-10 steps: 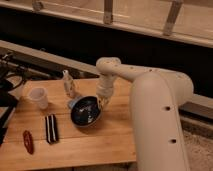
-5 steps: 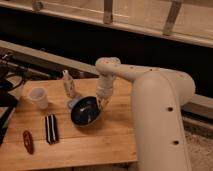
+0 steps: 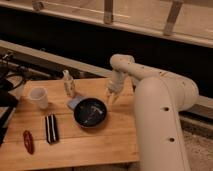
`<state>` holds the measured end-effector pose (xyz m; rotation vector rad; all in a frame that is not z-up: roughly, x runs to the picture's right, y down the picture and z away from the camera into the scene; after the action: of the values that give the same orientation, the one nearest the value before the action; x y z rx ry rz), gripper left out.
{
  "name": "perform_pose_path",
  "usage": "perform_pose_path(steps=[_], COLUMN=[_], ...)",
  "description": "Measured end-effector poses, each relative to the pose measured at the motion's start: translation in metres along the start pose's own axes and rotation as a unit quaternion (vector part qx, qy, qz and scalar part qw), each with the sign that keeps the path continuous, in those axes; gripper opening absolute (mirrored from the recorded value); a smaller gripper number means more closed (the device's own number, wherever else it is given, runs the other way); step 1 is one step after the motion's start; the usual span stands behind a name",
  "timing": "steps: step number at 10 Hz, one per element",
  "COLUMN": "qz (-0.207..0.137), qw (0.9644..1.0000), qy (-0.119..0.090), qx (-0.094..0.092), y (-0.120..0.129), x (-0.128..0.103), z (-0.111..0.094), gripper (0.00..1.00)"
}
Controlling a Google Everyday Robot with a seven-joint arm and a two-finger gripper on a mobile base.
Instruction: Drag the ceramic bowl in a circle
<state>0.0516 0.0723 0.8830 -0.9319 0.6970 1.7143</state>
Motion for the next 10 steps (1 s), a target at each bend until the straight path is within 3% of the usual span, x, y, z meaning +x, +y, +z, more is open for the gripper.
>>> perform_pose_path(steps=[2, 3, 4, 5, 10], qz=[0.013, 0.015, 0.016, 0.013, -0.033], qw=[0.9999, 0.9999, 0.9999, 0.9999, 0.9993], qy=[-0.003, -0.002, -0.005, -0.011, -0.006], qx=[-0.005, -0.003, -0.002, 0.0, 0.018], y=[-0.003, -0.006, -0.006, -0.003, 0.022], x=[-0.007, -0.004, 0.003, 0.013, 0.052], z=[-0.004, -0.004, -0.005, -0.011, -0.012], gripper=[0.01, 0.01, 0.06, 0.18, 0.64])
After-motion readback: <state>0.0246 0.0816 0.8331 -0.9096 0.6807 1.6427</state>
